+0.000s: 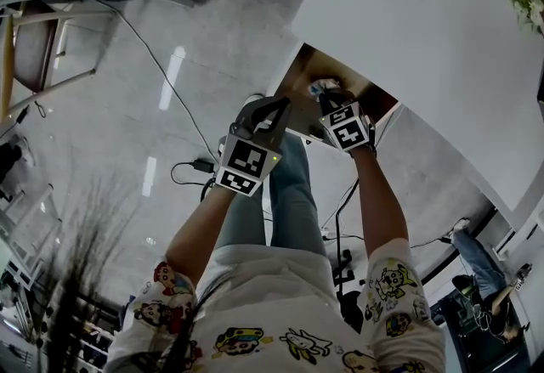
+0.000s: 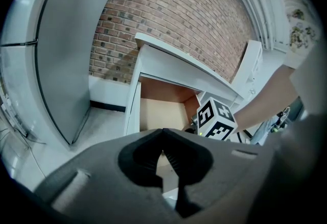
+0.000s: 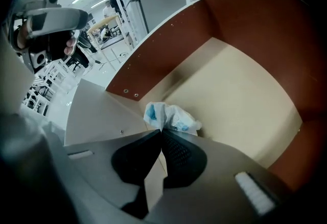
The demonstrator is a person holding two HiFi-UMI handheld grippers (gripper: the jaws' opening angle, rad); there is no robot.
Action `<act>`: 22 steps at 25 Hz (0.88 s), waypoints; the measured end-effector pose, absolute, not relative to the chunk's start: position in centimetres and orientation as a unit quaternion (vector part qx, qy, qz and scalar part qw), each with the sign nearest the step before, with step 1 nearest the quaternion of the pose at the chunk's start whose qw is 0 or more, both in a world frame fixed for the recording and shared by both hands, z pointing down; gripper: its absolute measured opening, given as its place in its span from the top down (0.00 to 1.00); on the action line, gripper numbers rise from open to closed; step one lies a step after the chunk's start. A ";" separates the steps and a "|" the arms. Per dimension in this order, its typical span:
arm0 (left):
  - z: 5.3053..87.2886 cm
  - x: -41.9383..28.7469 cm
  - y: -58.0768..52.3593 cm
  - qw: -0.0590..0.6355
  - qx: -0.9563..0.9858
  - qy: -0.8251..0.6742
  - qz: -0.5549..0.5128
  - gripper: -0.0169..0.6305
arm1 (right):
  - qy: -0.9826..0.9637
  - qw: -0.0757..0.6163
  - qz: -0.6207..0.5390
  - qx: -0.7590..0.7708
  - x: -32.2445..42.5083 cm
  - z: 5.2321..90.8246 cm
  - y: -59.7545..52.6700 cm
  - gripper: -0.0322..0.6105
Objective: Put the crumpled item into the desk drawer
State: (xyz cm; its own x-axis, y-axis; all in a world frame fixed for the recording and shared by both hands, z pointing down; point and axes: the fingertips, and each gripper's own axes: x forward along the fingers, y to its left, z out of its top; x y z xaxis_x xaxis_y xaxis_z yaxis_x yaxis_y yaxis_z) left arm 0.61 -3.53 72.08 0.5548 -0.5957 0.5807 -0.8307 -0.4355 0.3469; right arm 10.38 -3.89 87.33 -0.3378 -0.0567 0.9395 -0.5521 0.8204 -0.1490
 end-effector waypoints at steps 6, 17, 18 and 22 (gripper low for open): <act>72.7 0.3 -3.3 0.310 0.825 -0.431 0.192 0.97 | -0.783 0.568 0.203 0.153 9.8 88.9 -3.3 0.93; 72.9 0.0 -2.8 0.313 0.822 -0.434 0.197 0.97 | -0.764 0.591 0.224 0.126 10.4 90.3 -2.0 0.91; 72.9 0.1 -2.8 0.313 0.822 -0.434 0.196 0.97 | -0.763 0.590 0.230 0.127 10.4 90.3 -1.9 0.90; 72.6 0.4 -2.9 0.312 0.822 -0.435 0.194 0.97 | -0.759 0.589 0.247 0.128 10.7 90.2 -1.7 0.83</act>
